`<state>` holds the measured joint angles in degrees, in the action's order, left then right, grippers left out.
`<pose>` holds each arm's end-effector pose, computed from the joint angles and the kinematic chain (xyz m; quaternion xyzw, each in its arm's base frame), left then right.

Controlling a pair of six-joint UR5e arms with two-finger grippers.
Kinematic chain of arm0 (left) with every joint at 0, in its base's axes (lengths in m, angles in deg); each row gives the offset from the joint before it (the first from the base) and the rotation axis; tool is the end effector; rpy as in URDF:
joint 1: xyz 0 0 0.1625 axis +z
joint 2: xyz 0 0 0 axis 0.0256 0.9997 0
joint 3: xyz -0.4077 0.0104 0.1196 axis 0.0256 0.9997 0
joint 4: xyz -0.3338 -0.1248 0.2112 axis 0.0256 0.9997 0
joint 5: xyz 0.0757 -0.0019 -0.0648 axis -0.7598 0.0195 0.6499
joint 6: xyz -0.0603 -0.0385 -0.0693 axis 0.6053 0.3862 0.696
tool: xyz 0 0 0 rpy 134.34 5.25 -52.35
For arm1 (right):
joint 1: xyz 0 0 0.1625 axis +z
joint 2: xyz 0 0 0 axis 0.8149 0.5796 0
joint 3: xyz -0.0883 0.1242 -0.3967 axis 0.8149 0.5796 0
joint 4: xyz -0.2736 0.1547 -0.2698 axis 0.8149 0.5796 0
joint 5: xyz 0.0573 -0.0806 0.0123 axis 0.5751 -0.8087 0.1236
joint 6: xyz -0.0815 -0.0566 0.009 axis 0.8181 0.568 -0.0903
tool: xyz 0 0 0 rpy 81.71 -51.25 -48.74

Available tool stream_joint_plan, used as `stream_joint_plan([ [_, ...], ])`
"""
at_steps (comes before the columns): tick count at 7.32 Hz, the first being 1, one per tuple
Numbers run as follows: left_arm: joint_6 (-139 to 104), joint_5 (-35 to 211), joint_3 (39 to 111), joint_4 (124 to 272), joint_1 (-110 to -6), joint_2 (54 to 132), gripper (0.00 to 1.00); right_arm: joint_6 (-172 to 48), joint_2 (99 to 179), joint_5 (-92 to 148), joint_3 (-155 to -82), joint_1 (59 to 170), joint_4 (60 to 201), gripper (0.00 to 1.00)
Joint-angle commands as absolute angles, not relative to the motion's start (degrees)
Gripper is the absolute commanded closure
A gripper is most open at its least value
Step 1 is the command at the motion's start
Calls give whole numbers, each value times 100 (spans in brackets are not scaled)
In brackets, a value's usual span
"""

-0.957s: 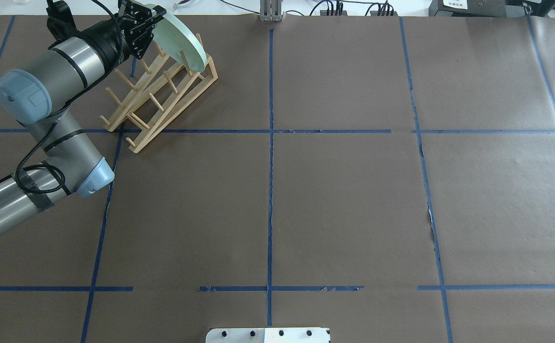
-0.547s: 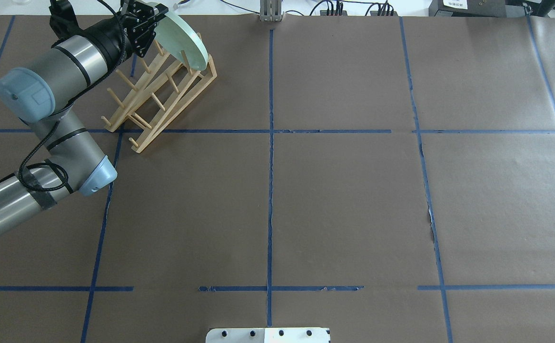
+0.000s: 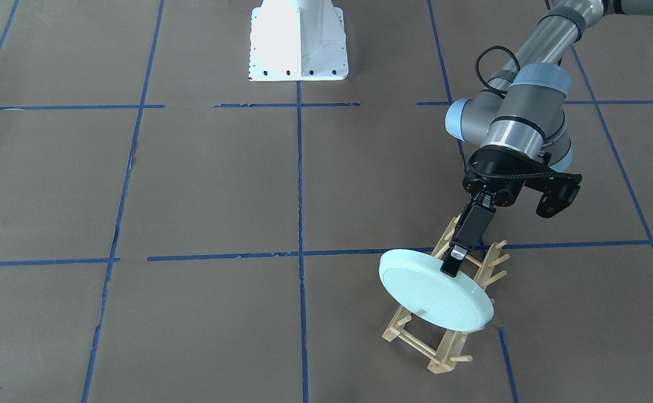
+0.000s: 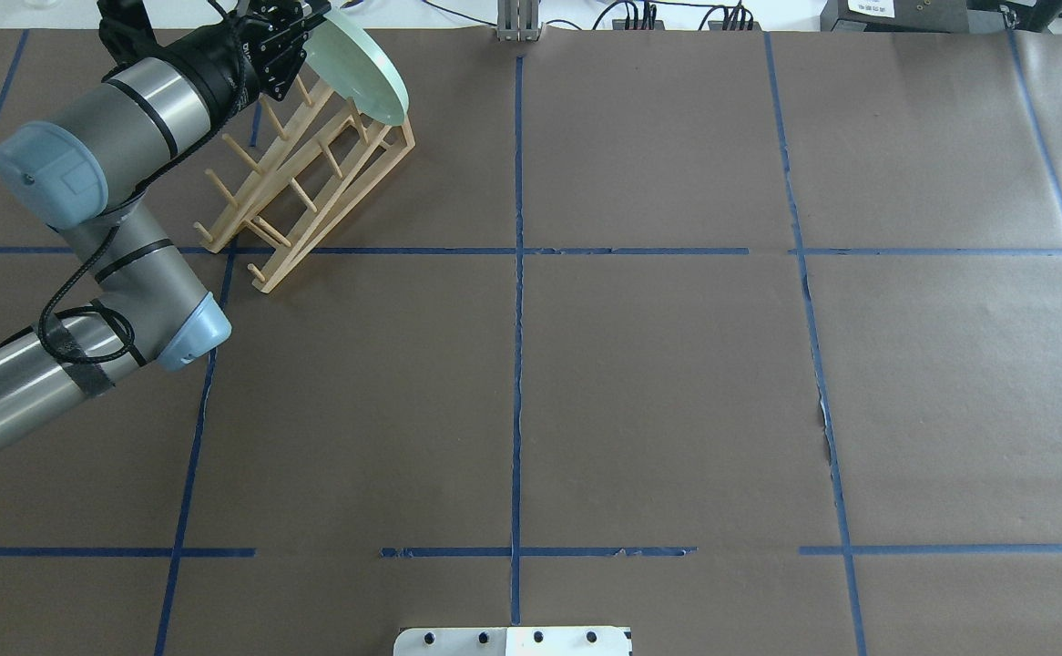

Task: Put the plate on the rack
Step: 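Lower the plate with the left gripper into a rack slot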

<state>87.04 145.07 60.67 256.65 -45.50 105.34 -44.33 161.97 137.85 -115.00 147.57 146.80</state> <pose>0.3438 -0.5920 0.2798 0.1785 0.7616 -0.4430 0.4380 0.0897 -0.4558 0.6953 -0.0406 -0.3646 0.0353 0.9296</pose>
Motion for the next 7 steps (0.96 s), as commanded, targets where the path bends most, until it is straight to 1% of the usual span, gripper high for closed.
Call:
stream_joint_plan([
  [1,8705,14507,6024,25633,-4599,10547,100,-4435,16197,13785,-11500,14757,14680,0],
  [7,8714,14525,5637,25625,-4705,10643,100,-4426,16197,13785,-11500,14757,14680,0],
])
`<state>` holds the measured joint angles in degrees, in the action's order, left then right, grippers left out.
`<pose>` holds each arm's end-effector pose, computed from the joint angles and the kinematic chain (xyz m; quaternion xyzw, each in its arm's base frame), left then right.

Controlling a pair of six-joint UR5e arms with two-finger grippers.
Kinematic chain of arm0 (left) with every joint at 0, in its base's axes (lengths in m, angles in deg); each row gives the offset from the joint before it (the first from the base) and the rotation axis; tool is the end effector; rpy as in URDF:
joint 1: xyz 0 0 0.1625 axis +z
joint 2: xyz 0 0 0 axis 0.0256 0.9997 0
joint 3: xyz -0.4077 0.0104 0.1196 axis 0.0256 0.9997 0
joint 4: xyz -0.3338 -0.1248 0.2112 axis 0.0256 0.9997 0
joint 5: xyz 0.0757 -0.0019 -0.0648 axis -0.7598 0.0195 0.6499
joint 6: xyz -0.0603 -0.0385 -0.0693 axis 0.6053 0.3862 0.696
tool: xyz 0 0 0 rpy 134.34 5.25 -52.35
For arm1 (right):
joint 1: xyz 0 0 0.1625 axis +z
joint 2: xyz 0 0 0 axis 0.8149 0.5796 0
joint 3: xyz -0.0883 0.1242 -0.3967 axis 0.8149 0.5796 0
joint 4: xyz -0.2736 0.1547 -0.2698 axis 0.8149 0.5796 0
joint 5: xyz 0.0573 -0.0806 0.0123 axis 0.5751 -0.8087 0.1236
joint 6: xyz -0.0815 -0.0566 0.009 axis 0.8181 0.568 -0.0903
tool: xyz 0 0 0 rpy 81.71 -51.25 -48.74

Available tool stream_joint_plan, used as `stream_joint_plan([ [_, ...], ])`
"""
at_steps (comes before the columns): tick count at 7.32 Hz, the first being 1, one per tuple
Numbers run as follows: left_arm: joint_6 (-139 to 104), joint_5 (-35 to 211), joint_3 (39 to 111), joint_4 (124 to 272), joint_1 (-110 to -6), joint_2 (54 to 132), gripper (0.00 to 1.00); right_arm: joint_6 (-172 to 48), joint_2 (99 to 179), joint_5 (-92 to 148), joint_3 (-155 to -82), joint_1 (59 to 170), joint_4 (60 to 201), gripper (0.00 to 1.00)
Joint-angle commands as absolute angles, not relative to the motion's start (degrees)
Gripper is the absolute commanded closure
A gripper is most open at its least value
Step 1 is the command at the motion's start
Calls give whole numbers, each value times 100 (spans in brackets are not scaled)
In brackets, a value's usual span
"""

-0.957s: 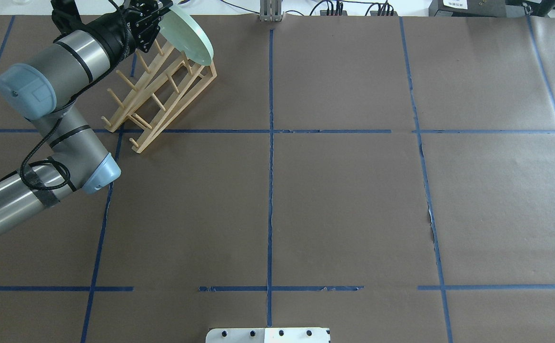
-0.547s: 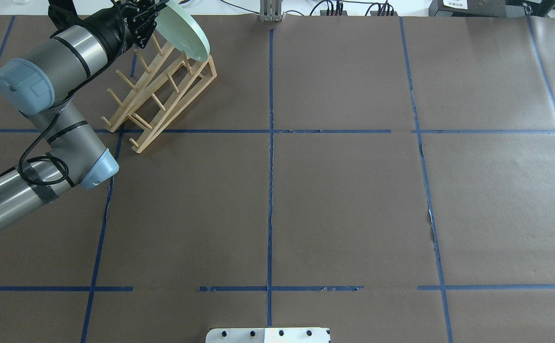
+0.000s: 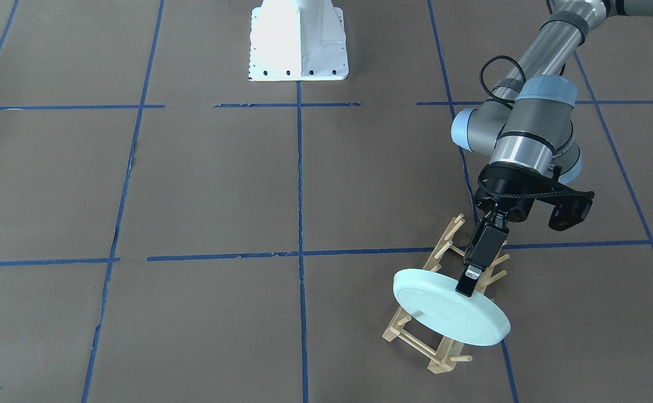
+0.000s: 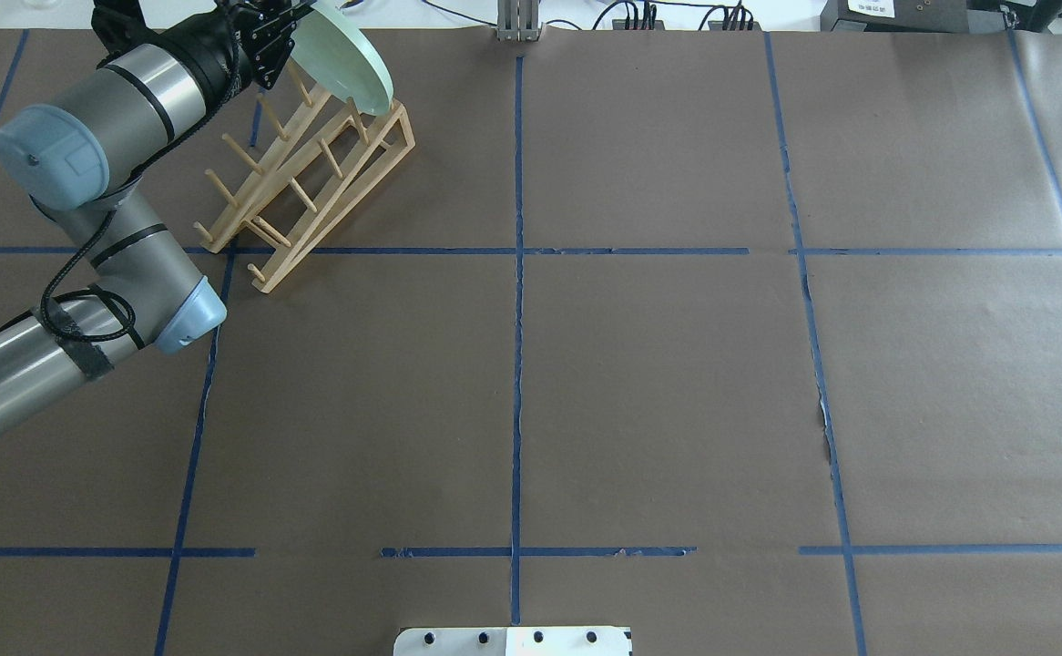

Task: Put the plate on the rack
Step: 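Lower the plate with the left gripper into a rack slot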

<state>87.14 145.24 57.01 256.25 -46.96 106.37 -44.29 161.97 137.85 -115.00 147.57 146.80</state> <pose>0.3408 -0.6139 0.2969 0.1858 0.7430 -0.4597 0.4496 0.0897 -0.4558 0.6953 -0.0405 -0.3646 0.0350 0.9296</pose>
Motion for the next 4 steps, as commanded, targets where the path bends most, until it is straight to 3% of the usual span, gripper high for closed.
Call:
stream_joint_plan([
  [1,8714,14525,5584,25625,-4705,10643,100,-4435,16197,13785,-11500,14757,14680,0],
  [3,8714,14525,5523,25625,-4705,10643,100,-4426,16197,13785,-11500,14757,14680,0],
  [4,8723,14525,5522,25625,-4705,10643,75,-4426,16197,13785,-11500,14757,14680,0],
])
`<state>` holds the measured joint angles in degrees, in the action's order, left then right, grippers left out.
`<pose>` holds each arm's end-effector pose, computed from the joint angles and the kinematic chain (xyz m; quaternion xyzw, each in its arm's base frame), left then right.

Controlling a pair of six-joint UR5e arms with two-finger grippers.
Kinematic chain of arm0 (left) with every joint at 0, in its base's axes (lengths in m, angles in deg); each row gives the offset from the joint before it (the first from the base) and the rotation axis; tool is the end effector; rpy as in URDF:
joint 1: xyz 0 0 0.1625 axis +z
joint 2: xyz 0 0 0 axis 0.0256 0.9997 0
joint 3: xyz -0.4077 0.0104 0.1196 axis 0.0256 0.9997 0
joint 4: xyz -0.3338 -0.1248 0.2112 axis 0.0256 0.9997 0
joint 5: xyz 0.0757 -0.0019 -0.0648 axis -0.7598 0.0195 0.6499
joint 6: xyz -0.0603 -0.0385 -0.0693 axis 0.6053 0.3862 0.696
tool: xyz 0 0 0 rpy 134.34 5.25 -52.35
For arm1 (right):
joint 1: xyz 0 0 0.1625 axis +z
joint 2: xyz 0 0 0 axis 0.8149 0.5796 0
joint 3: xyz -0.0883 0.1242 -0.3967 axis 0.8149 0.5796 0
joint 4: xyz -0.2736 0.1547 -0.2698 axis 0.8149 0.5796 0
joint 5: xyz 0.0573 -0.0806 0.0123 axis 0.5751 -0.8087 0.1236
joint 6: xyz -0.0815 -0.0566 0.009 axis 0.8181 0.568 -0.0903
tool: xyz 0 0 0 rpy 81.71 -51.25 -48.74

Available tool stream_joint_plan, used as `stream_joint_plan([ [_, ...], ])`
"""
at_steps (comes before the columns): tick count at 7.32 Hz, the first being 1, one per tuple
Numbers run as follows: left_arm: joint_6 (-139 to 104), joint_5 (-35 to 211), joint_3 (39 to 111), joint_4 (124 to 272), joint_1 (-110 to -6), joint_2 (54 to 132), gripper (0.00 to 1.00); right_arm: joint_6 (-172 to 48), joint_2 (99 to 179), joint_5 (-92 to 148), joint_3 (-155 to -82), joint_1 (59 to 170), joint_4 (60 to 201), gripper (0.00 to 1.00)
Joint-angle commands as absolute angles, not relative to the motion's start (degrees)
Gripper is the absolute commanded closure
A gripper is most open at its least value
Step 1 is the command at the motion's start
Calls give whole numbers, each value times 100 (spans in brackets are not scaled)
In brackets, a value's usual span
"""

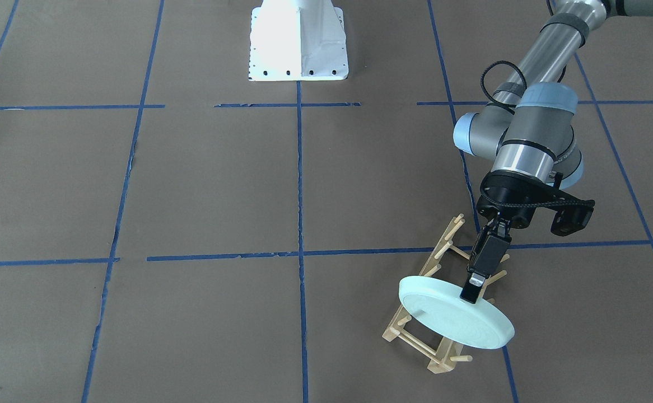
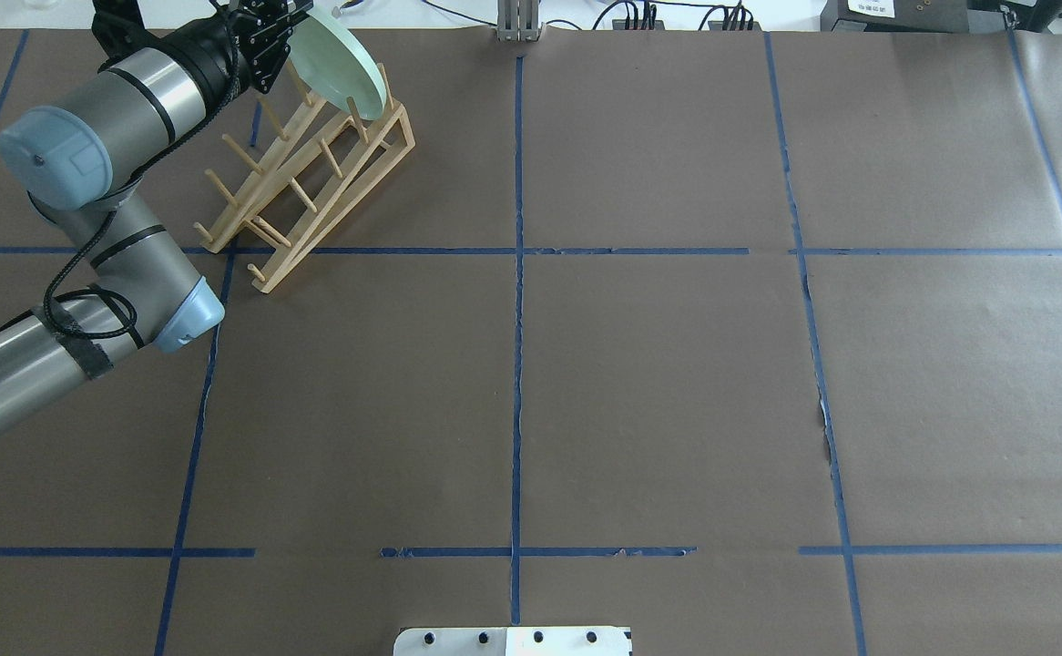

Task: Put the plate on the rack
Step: 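Lower the plate with the left gripper into a rack slot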

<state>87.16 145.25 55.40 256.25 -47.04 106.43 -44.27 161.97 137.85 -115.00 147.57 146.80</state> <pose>0.3441 -0.6190 0.3091 0.1857 0.7342 -0.4659 0.4577 0.0897 -0.4558 0.6953 -0.0405 -0.3646 0.0348 0.9296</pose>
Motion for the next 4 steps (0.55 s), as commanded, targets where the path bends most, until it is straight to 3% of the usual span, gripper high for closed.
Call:
stream_joint_plan([
  [1,8723,14525,5479,25625,-4705,10643,8,-4426,16197,13785,-11500,14757,14680,0],
  [2,8705,14525,5478,25625,-4713,10643,0,-4426,16197,13785,-11500,14757,14680,0],
  [4,8705,14559,5478,25625,-4775,10643,0,-4426,16197,13785,-11500,14757,14680,0],
])
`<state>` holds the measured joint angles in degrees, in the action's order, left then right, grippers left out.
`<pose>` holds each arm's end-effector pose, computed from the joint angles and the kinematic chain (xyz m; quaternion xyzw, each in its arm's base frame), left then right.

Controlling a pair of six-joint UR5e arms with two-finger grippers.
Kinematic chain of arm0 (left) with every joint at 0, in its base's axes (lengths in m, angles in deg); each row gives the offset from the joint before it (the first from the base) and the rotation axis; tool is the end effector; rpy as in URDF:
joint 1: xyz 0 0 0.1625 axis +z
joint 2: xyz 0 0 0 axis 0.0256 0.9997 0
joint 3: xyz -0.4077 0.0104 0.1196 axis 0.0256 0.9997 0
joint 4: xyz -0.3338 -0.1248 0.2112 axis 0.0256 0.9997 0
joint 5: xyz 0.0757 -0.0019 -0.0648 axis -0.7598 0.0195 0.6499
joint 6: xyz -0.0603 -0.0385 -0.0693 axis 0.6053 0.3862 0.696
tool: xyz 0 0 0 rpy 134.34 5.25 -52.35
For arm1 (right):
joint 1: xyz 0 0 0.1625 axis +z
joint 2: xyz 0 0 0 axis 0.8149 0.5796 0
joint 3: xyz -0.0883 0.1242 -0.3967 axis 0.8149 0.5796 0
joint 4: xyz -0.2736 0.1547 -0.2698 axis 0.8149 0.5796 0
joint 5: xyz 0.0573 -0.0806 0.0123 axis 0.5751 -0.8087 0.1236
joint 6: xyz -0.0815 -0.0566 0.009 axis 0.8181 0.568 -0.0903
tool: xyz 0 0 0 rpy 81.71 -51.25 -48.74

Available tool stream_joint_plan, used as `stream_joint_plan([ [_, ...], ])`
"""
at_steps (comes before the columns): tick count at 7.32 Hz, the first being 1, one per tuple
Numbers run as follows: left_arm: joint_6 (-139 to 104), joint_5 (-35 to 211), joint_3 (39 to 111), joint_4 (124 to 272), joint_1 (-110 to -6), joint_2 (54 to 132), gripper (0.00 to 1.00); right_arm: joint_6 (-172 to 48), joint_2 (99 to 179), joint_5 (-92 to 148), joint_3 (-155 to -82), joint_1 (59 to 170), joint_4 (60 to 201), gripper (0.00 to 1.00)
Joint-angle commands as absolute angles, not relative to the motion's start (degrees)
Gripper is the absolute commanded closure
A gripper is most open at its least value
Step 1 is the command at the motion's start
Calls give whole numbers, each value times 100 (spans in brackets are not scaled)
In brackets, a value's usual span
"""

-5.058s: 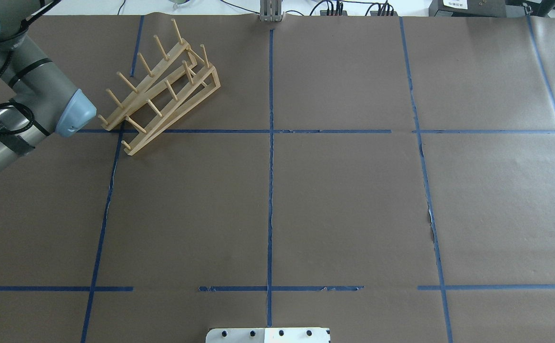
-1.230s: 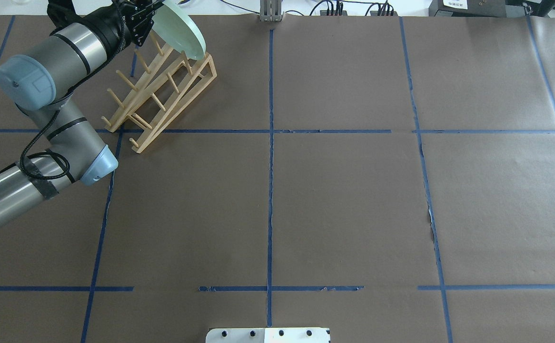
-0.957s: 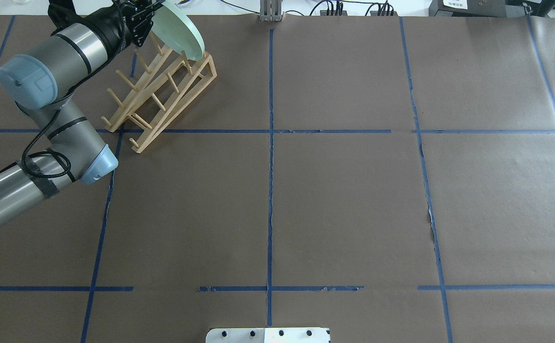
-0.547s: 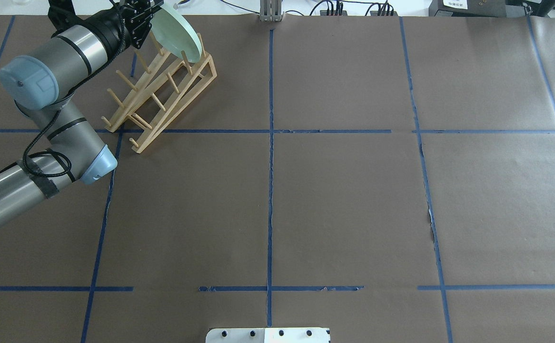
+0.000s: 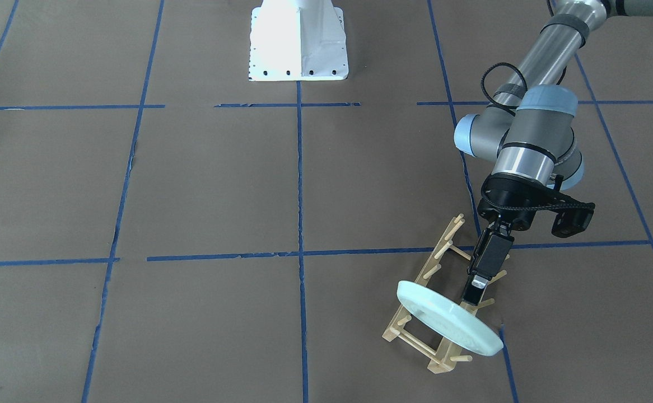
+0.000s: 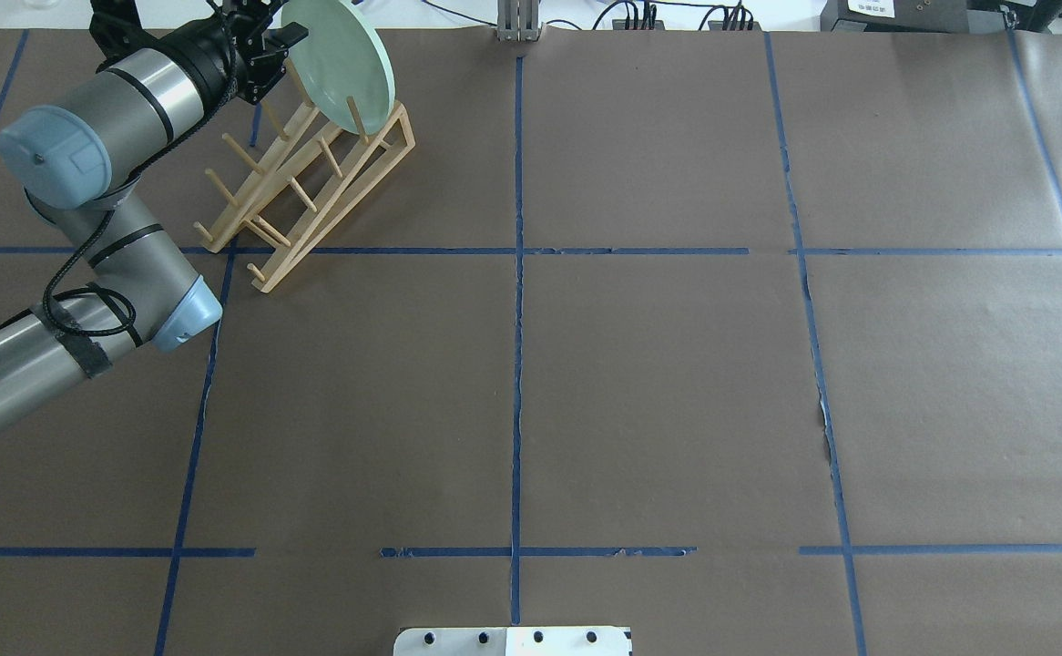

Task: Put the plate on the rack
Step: 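Lower the plate with the left gripper into a rack slot, then open the left gripper and pull it back from the plate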

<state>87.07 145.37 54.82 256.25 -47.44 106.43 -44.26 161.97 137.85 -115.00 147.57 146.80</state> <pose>0.3413 -0.6229 0.3138 0.1880 0.7302 -0.4687 0.4602 0.0897 -0.4558 0.6953 -0.0404 -0.3646 0.0347 0.9296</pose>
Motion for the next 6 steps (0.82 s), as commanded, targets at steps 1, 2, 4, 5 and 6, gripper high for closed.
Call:
stream_joint_plan([
  [1,8670,14577,5496,25625,-4819,10643,0,-4426,16197,13785,-11500,14757,14680,0],
  [2,8365,14690,5548,25625,-4863,10643,0,-4426,16197,13785,-11500,14757,14680,0],
  [4,7366,15496,6029,25172,-5117,10487,0,-4435,16189,13785,-11500,14757,14680,0],
  [5,6516,15839,6589,24480,-5179,10268,0,-4435,16197,13785,-11500,14757,14680,0],
  [6,5864,16104,7177,23908,-5232,9857,0,-4435,16197,13785,-11500,14757,14680,0],
])
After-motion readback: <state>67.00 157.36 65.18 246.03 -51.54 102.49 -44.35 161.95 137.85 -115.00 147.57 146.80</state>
